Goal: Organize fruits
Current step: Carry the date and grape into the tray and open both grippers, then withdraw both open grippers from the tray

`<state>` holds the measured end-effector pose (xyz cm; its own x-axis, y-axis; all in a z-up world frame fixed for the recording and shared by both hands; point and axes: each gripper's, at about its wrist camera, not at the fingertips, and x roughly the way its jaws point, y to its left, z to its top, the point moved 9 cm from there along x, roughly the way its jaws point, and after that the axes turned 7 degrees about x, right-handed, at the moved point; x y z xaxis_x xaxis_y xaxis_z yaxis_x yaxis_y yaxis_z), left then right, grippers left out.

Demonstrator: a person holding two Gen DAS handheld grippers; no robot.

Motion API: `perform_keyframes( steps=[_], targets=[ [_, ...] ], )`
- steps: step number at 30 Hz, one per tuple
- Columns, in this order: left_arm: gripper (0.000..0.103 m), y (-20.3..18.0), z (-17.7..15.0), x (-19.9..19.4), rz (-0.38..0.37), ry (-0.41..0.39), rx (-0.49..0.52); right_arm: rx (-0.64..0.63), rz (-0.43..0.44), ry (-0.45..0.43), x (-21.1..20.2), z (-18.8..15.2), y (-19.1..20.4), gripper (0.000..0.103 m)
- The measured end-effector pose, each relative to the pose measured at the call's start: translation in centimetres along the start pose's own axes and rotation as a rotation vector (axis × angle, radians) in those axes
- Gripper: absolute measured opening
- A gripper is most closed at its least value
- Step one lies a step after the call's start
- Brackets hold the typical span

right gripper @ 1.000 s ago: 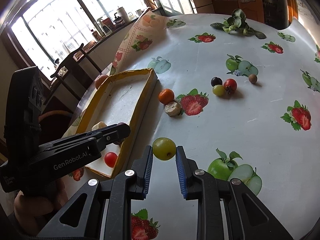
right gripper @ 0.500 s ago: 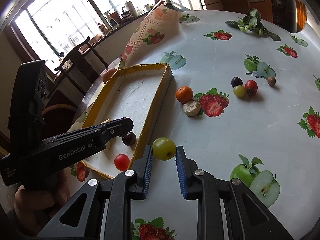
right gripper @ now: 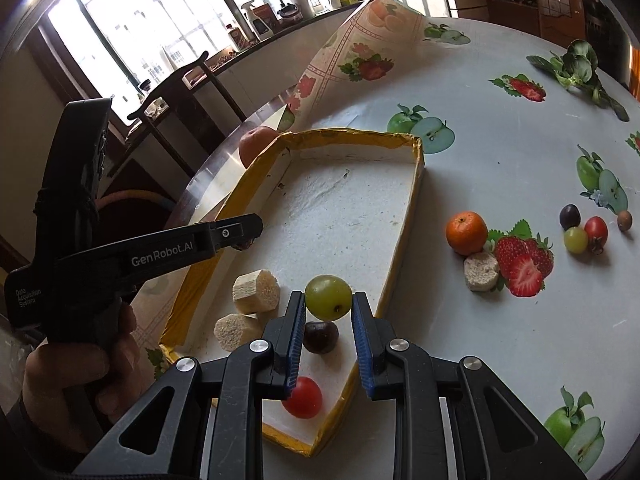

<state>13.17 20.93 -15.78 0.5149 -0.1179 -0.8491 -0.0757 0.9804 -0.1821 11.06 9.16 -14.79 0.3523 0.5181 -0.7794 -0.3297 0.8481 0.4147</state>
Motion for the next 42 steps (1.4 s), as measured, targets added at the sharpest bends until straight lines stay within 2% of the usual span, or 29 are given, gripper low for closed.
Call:
perform_keyframes(
  steps=[10, 19, 23, 25, 27, 36, 42],
  targets=[
    [0.016, 0.9, -1.5, 2.9, 0.031, 0.077, 0.004, -0.06, -0.027, 0.091, 5.3, 0.2, 1.3, 0.024],
    [0.017, 1.7, -3.1, 4.0, 0.032, 0.127, -0.037, -0.119, -0.069, 0.145, 7.4, -1.2, 1.1, 0.025],
    [0.019, 1.8, -3.1, 3.7, 0.053, 0.128, -0.035, -0.135, -0.067, 0.14, 7.2, -1.4, 1.3, 0.029],
    [0.034, 1.8, -3.0, 3.3, 0.062, 0.124, -0.036, -0.139, -0.075, 0.136, 6.9, -1.4, 1.3, 0.034],
    [0.053, 1.9, -2.9, 2.7, 0.067, 0.104, -0.046, -0.135, -0.072, 0.127, 6.4, -1.5, 1.2, 0.039],
    [0.053, 0.5, -2.6, -0.4, 0.071, 0.032, -0.022, -0.079, -0.049, 0.061, 2.2, -1.5, 0.4, 0.042],
    [0.053, -1.6, -3.0, -1.4, 0.057, 0.018, 0.005, -0.037, -0.05, 0.019, -1.2, -1.8, -1.2, 0.042]
  ],
)
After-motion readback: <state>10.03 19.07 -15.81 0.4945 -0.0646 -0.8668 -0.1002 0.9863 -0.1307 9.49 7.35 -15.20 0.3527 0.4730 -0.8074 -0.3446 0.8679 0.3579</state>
